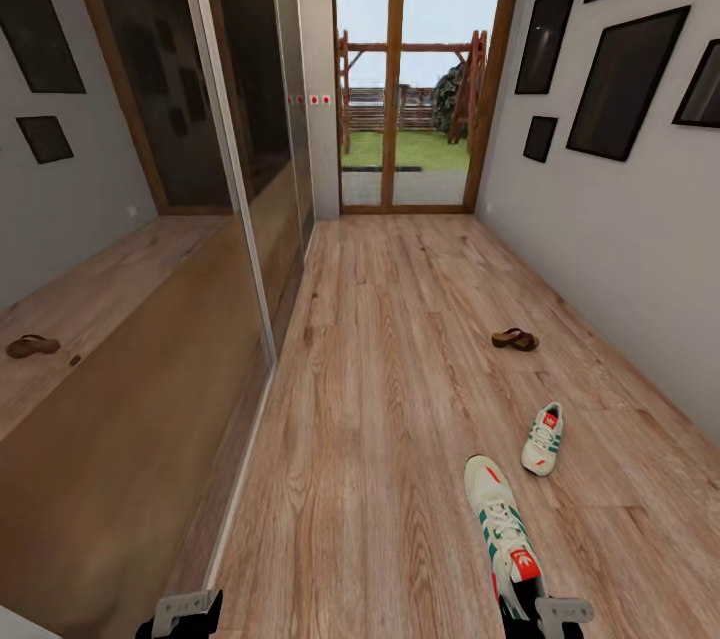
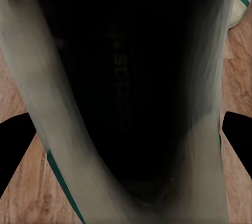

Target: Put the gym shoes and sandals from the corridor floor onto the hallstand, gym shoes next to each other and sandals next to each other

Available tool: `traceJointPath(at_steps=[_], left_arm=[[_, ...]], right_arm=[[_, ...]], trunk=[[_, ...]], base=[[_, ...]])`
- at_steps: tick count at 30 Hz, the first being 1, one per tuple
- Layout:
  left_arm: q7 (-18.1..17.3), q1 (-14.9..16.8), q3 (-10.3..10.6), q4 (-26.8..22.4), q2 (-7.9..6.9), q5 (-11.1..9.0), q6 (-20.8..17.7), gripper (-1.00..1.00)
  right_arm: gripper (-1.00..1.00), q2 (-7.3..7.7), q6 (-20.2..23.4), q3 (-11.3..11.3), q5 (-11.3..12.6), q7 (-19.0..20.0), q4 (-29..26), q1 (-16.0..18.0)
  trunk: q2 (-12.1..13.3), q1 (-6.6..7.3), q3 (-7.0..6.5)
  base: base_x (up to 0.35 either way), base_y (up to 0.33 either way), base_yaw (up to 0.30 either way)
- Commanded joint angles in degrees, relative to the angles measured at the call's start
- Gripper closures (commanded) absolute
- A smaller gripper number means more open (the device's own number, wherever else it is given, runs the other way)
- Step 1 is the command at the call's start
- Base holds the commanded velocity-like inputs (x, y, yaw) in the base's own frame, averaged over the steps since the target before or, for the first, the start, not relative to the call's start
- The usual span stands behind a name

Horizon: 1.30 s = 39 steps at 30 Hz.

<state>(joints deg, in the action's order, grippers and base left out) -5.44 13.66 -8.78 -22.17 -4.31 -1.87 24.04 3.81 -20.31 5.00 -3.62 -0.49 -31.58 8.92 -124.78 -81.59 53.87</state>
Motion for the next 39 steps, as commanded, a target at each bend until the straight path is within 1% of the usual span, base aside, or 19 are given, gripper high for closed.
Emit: traceJointPath(at_steps=[1,6,16,23,29,39], left_arm=[[-0.36,0.05,-0.65,0.02,0.01,-0.41,0.13,-1.00],[-0.36,0.05,-0.66,0.02,0.01,-0.41,0.13,-1.00],[-0.36,0.05,-0.63,0.02,0.01,-0.41,0.13,-1.00],[-0.36,0.05,-0.62,0.02,0.01,-0.41,0.13,-1.00],[-0.36,0.05,-0.62,0.02,0.01,-0.41,0.13,-1.00],[-0.36,0.05,-0.62,0.02,0.01,-0.41,0.13,-1.00]], right_arm=[[1.00,-0.03,-0.16,0.17,-0.37,-0.03,0.03,0.01],[1.00,-0.03,-0.14,0.18,-0.38,-0.03,0.03,0.04],[1.00,0.00,-0.13,0.18,-0.36,-0.03,0.03,0.04],[1.00,-0.01,-0.16,0.19,-0.36,-0.03,0.03,0.01],[1.00,0.01,-0.16,0.19,-0.34,-0.03,0.03,0.01],[1.00,-0.02,-0.14,0.19,-0.37,-0.03,0.07,0.02]], trunk=[[-0.02,0.01,0.04],[-0.02,0.01,0.04],[-0.02,0.01,0.04],[-0.02,0.01,0.04],[-0.02,0.01,0.04],[-0.02,0.01,0.04]], base=[[0.000,0.000,-0.029],[0.011,0.000,-0.012],[0.141,0.000,-0.002],[0.011,0.000,-0.146],[0.039,0.000,-0.025],[0.238,0.000,-0.001]])
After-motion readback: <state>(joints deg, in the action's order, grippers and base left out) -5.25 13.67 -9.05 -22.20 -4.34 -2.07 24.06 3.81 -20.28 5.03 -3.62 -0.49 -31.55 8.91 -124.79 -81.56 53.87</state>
